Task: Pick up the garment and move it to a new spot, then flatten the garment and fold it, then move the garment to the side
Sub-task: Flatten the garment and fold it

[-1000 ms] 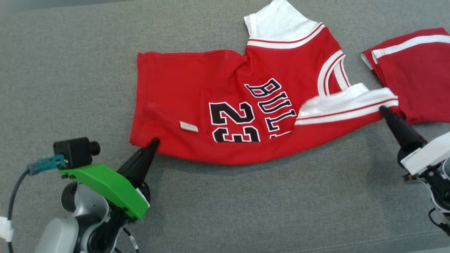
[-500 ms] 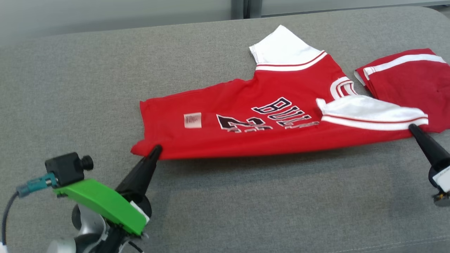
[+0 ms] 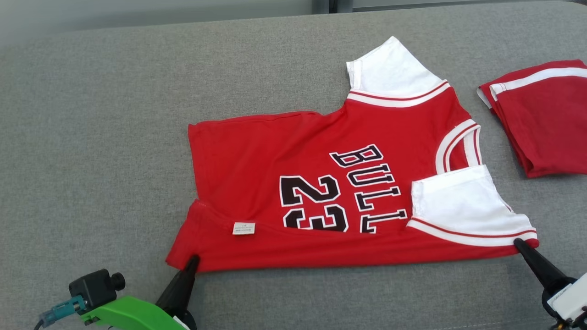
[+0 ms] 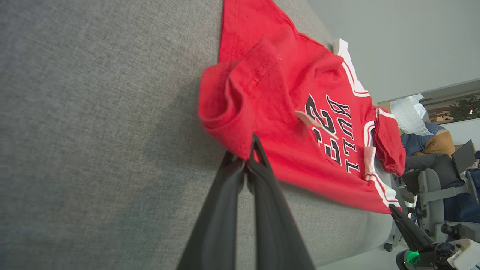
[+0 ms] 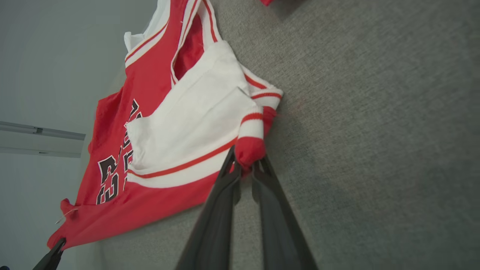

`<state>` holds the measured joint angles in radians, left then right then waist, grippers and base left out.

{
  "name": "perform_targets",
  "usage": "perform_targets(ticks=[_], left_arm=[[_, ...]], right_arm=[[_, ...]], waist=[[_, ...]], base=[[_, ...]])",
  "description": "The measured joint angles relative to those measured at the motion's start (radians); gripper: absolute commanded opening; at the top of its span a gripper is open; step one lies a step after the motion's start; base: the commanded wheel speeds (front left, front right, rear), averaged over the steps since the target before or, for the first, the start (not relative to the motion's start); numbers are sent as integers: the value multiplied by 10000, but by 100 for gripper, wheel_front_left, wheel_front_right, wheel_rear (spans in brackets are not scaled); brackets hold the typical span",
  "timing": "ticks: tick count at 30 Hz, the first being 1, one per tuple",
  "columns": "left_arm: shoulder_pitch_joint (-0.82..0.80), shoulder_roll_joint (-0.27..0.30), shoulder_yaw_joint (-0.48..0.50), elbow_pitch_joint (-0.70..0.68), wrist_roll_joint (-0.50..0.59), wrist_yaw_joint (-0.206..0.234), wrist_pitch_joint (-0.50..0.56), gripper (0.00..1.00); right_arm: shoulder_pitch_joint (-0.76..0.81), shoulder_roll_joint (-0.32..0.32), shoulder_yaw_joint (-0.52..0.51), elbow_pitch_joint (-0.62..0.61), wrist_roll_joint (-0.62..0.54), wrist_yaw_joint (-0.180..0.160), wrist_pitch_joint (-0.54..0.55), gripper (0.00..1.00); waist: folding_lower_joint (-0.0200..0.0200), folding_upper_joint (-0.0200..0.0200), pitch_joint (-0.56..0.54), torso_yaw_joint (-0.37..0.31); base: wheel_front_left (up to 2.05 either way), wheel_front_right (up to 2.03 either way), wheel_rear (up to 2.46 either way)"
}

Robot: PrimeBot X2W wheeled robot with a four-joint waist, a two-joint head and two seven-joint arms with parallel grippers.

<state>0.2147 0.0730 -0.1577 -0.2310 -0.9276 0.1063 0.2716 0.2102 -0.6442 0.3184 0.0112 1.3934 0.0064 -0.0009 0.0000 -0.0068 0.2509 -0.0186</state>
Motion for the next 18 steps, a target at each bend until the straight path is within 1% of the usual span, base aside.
perform_targets(ticks=[2, 8, 9, 10, 11, 12, 13, 14, 15, 17, 18], left_arm=[[115, 10, -17, 92, 54, 0, -100, 0], [312, 125, -391, 788, 619, 0, -188, 0], [314, 119, -424, 890, 621, 0, -190, 9], [314, 119, -447, 953, 667, 0, -221, 27], [314, 117, -439, 999, 721, 0, -295, 75], [314, 115, -420, 1057, 723, 0, -320, 75], [314, 115, -420, 1057, 723, 0, -320, 100], [314, 115, -422, 1149, 740, 0, -318, 100], [322, 136, -422, 1225, 821, 0, -318, 100], [323, 198, -422, 1162, 1028, -2, -318, 100], [323, 326, -441, 1093, 1237, -4, -299, 100]], right_arm=[[140, -58, 123, 8, -148, -71, 4, 0], [230, -86, 322, 61, -311, -73, 17, 0], [228, -90, 351, 59, -345, -73, 17, 0], [226, -96, 397, 61, -416, -73, 19, 0], [218, -102, 443, 61, -487, -73, 23, 0], [203, -115, 468, 63, -577, -73, 23, 0], [203, -115, 468, 63, -577, -73, 23, 39], [189, -132, 474, 65, -652, -86, 21, 60], [180, -173, 462, 86, -688, -113, 19, 100], [161, -313, 403, 90, -792, -178, 17, 100], [127, -443, 397, 42, -888, -178, 19, 100]], waist=[[0, 0, 63, -10], [0, 0, 332, -45], [0, 0, 378, -53], [0, 0, 425, -62], [0, 0, 468, -71], [0, 0, 506, -83], [0, 0, 506, -83], [0, 0, 541, -99], [0, 0, 573, -115], [0, 0, 640, -152], [-1, 0, 679, -169]], base=[[0, 0, 0], [0, 0, 0], [0, 0, 0], [0, 0, 0], [0, 0, 0], [0, 0, 0], [0, 0, 0], [0, 0, 0], [0, 0, 0], [0, 0, 0], [0, 0, 0]])
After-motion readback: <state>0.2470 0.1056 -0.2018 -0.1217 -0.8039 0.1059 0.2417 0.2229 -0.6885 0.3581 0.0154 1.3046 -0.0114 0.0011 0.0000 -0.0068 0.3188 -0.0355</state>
